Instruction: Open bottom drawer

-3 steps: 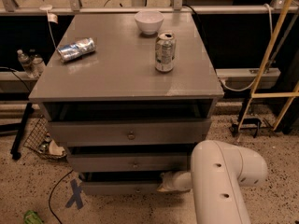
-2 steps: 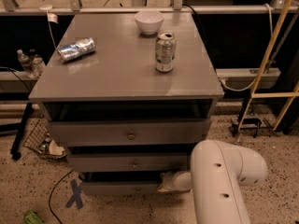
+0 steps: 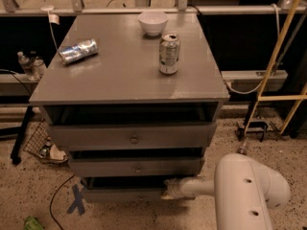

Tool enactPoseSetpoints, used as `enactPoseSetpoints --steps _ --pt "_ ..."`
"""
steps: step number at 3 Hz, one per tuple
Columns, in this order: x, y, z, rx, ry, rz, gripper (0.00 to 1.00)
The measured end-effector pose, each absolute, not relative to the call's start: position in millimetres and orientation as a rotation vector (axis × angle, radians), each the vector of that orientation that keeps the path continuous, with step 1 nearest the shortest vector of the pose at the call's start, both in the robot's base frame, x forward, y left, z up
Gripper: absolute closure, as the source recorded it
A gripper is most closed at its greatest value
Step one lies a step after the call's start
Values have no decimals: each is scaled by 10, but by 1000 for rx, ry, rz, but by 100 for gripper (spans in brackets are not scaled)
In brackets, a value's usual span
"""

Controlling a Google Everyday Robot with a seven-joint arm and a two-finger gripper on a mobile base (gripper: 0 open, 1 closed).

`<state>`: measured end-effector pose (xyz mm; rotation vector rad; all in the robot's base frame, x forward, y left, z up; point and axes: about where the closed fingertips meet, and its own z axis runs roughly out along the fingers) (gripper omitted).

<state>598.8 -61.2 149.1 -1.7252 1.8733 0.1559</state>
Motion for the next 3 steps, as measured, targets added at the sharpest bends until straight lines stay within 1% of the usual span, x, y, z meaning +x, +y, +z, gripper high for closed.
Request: enactPoseSetpoints --steps 1,3 --pt "5988 -613 1518 -1725 1873 156 100" --pt "5727 -628 1549 -1706 1837 308 100"
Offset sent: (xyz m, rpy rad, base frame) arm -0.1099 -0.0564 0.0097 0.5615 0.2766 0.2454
